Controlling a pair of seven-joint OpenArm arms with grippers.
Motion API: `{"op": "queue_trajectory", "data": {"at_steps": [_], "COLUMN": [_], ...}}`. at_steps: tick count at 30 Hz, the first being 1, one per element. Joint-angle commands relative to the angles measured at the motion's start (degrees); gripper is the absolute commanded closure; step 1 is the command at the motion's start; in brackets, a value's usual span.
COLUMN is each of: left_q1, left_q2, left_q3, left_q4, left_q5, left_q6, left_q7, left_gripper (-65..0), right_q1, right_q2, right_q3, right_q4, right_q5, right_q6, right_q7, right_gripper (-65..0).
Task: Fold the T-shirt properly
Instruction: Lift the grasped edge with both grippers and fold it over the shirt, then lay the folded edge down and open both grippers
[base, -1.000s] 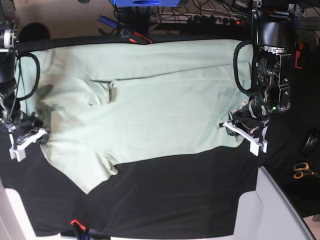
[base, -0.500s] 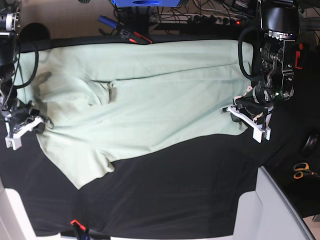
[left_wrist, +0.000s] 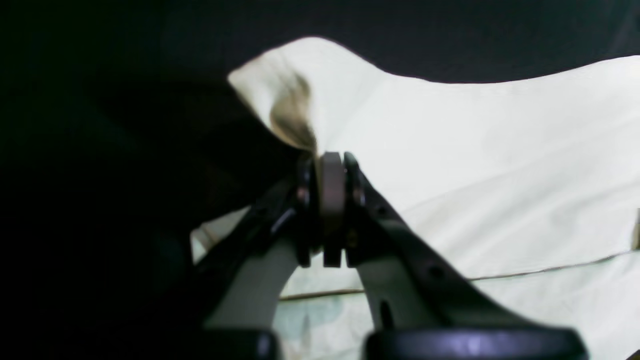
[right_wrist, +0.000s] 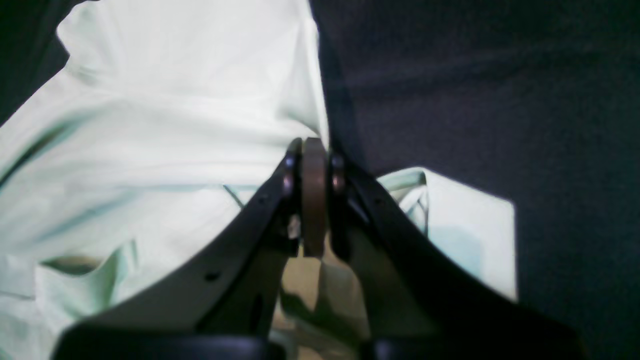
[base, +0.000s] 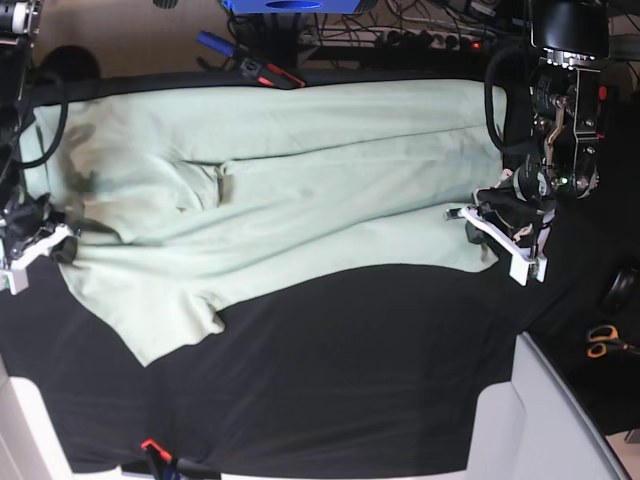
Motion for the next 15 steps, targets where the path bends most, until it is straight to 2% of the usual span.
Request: {"op": "queue_trajectory", "data": {"at_steps": [1,7,11,15], "left_q1": [-0.15,2.13,3.28,4.33], "left_q2": [-0.89,-0.89,-2.39,-2.39], "left_q3": [-1.13,-5.88,-5.17,-5.17], "left_q4": [1.08,1.52,1.52,1.52], "left_q5": [-0.26,-0.09,-0.09,0.09], "left_q6": [-0.06,-0.23,-0.32,-0.32], "left_q7": [-0.82,-0.82,-0.82,-0.82], "left_gripper": [0.0,0.0,0.0,0.0], "right_q1": [0.4,-0.74,-1.18,-1.53], "right_q2": [1.13,1.22,1.22,0.78], "right_q3": [0.42,0.42,0.42,0.42], "right_q4": [1.15,1.24,1.33,2.12], "right_q5": [0.7,0.7,0.7,0.7], "right_q6": [0.28,0.28,0.28,0.28], "right_q7": [0.97,0.97,-1.14,-3.16], "right_gripper": [-0.1,-0.1,-0.1,-0.1]}}
